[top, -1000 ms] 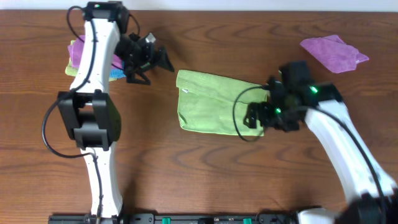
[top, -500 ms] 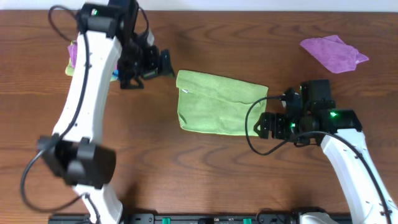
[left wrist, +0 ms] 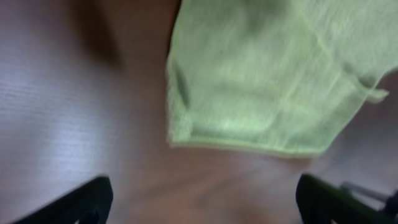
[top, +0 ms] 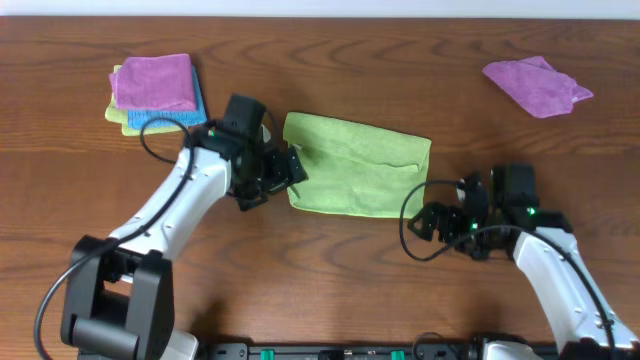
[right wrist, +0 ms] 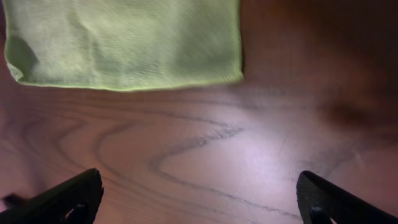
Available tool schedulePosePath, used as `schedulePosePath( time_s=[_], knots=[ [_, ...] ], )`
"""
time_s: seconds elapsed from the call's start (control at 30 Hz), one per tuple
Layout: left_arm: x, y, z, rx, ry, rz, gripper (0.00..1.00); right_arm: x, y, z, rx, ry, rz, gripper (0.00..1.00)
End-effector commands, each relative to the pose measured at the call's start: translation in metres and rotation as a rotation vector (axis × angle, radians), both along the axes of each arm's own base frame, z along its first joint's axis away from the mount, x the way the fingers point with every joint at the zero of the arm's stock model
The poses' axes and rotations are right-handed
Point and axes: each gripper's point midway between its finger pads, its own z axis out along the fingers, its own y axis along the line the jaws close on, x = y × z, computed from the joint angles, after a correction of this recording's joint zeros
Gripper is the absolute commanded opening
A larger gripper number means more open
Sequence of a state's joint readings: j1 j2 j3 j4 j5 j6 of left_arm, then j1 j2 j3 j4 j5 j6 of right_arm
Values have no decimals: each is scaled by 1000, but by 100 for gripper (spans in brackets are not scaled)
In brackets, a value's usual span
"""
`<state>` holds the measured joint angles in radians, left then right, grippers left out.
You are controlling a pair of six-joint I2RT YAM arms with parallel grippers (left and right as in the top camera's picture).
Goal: Fold the cloth
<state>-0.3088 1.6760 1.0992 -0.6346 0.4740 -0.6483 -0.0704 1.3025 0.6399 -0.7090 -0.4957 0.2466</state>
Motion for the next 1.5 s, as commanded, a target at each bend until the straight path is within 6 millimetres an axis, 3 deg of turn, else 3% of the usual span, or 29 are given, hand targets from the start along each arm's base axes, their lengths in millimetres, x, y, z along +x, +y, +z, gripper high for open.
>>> schedulePosePath(
  time_s=[0.0, 0.3, 0.7, 0.9, 1.03, 1.23, 1.33, 1.4, 1.47],
  knots=[
    [-6, -5, -13, -67, 45, 95, 95, -4, 9, -2, 102, 27, -63, 99],
    [7, -10, -28, -108, -28, 129, 95, 24, 2, -7, 101, -21, -188, 99],
    [5, -11, -56, -101, 37, 152, 95, 39, 4, -39, 116, 48, -252, 99],
    [6, -30, -65, -154, 50, 133, 100, 45, 15, -49, 127, 61, -253, 99],
    [6, -35, -70, -160, 54, 124, 82, 45, 24, -57, 116, 71, -238, 97],
    [6, -35, -70, -163, 53, 124, 47, 42, 26, -68, 68, 86, -225, 82],
    [6, -35, -70, -167, 55, 122, 9, 44, 23, -70, 44, 77, -233, 68],
    [5, -36, -69, -172, 57, 119, 6, 45, 21, -70, 34, 70, -237, 59],
    [5, -36, -69, -173, 55, 115, 6, 46, 19, -71, 23, 65, -241, 55]
  ],
)
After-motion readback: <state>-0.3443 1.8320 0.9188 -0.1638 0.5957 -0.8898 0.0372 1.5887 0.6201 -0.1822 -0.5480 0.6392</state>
